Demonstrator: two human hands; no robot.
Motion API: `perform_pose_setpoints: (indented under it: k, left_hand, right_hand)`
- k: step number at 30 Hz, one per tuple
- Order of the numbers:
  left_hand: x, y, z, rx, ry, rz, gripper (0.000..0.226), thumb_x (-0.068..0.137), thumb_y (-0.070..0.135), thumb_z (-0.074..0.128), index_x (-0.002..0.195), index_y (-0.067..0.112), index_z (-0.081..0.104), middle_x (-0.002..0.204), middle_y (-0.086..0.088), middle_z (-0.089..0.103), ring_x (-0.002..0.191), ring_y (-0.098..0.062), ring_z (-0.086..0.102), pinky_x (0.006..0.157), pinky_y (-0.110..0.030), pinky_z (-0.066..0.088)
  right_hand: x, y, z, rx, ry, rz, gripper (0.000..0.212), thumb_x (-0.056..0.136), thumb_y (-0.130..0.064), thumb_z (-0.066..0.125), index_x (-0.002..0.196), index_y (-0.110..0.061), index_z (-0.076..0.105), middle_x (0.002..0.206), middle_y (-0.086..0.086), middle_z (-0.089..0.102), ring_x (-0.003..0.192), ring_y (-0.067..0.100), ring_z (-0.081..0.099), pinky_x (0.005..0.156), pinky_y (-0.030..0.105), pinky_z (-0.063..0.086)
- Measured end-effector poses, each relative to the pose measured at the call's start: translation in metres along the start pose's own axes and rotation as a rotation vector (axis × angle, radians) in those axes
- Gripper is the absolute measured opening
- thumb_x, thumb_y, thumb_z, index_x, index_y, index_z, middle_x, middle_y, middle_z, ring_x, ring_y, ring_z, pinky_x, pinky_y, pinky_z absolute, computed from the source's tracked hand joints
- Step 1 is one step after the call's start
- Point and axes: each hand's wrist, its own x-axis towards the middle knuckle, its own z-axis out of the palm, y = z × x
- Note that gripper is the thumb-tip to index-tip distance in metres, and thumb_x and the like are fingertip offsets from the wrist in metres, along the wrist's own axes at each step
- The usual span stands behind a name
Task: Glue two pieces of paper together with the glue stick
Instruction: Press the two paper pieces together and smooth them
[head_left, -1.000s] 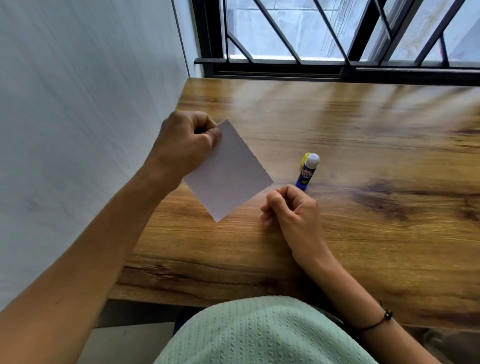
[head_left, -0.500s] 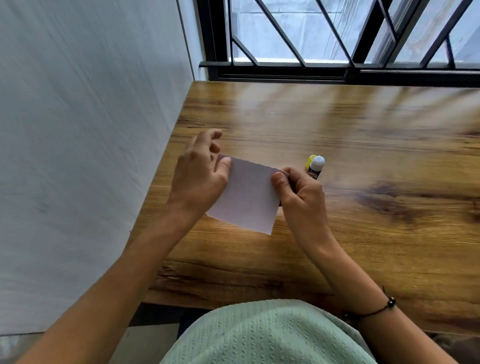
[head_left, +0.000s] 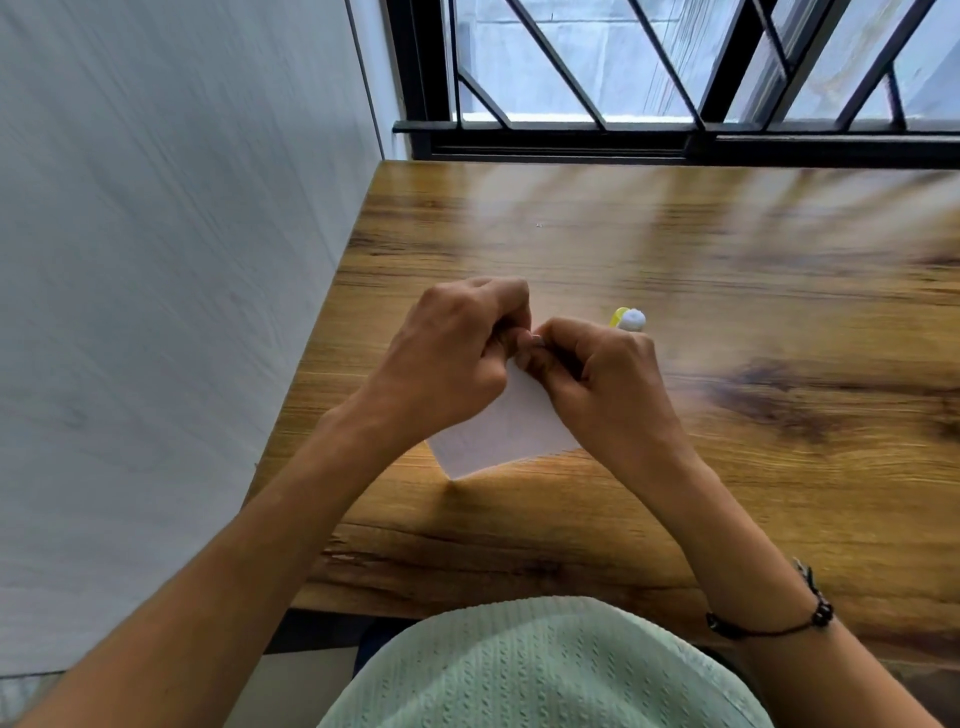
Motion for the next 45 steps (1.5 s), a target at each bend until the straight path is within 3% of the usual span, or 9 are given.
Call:
perform_pose_setpoints:
  k: [7,12,18,21,24,27,32,40,45]
  left_hand:
    - [-0.003,0.002,-0.002,-0.06,0.198,-0.169,0.013,0.08,0.002,0.057,0.073,0.012,0.052,0.066,0.004,0.05,0.059,-0.007,0.045,0.055,-0.011,0.035]
    - [-0.002,-0.01,-0.007,-0.084,0.253,-0.23,0.011,0.083,0.006,0.055,0.074,0.012,0.051,0.064,0.009,0.046,0.06,-0.003,0.046,0.053,-0.006,0.036]
    - [-0.007,-0.025,0.0,-0.291,0.348,-0.541,0.008,0.085,0.008,0.05,0.086,0.015,0.055,0.074,0.008,0.054,0.069,-0.003,0.051,0.054,-0.001,0.038]
    - [-0.01,-0.018,-0.004,-0.015,0.332,-0.316,0.038,0.074,-0.012,0.047,0.105,0.008,0.055,0.097,-0.006,0.059,0.093,-0.016,0.054,0.077,-0.013,0.043]
    - [-0.007,-0.009,-0.006,0.152,0.139,-0.07,0.035,0.071,-0.008,0.051,0.101,0.007,0.062,0.102,-0.01,0.062,0.103,-0.023,0.05,0.083,-0.022,0.037]
    - [-0.004,-0.002,-0.008,0.14,0.0,-0.003,0.011,0.08,0.009,0.059,0.088,0.006,0.064,0.088,-0.007,0.062,0.086,-0.02,0.055,0.073,-0.031,0.045]
    - [-0.001,0.004,-0.009,0.071,0.112,-0.026,0.01,0.083,0.015,0.059,0.079,0.006,0.063,0.077,-0.004,0.062,0.068,-0.014,0.052,0.061,-0.023,0.039]
    - [-0.001,-0.008,-0.018,-0.073,0.339,-0.28,0.014,0.086,0.022,0.057,0.08,0.011,0.063,0.072,0.001,0.061,0.065,-0.011,0.054,0.056,-0.019,0.044]
    - [-0.012,-0.029,0.006,-0.304,0.401,-0.521,0.013,0.086,0.023,0.054,0.077,0.016,0.062,0.065,0.01,0.055,0.058,0.003,0.05,0.047,-0.005,0.036]
  right_hand:
    - [-0.009,0.008,0.002,0.148,0.023,0.117,0.017,0.084,-0.014,0.061,0.07,-0.006,0.063,0.057,0.005,0.058,0.052,0.016,0.051,0.048,0.028,0.04]
    - [-0.025,0.017,0.009,0.366,0.02,0.257,0.011,0.086,-0.012,0.06,0.075,-0.011,0.063,0.062,0.003,0.065,0.052,0.008,0.064,0.051,0.019,0.05]
    - [-0.018,0.014,0.008,0.444,0.136,0.28,0.013,0.086,-0.01,0.059,0.075,-0.019,0.059,0.064,0.001,0.062,0.055,0.014,0.061,0.056,0.033,0.055]
    - [-0.011,0.01,0.007,0.32,0.097,0.239,0.011,0.085,-0.012,0.06,0.074,-0.016,0.06,0.064,0.009,0.063,0.059,0.022,0.06,0.058,0.042,0.055]
    - [-0.003,0.004,0.005,0.149,0.02,0.124,0.009,0.084,-0.013,0.061,0.076,-0.011,0.061,0.063,0.009,0.062,0.06,0.025,0.06,0.058,0.04,0.051]
    - [0.005,-0.002,0.0,0.093,-0.002,0.04,0.008,0.083,-0.014,0.063,0.076,-0.01,0.063,0.061,0.005,0.062,0.057,0.021,0.057,0.056,0.036,0.047]
    - [0.013,-0.003,-0.009,0.147,0.033,0.079,0.01,0.081,-0.016,0.065,0.074,-0.01,0.064,0.062,0.002,0.064,0.059,0.019,0.059,0.055,0.033,0.05]
    - [-0.007,0.008,0.0,0.216,-0.029,0.198,0.009,0.082,-0.013,0.063,0.073,-0.012,0.063,0.065,0.008,0.065,0.062,0.025,0.063,0.06,0.044,0.055]
    - [-0.003,0.013,0.007,0.079,0.052,0.179,0.012,0.083,-0.006,0.055,0.078,-0.016,0.06,0.06,-0.003,0.06,0.055,0.012,0.055,0.054,0.025,0.047]
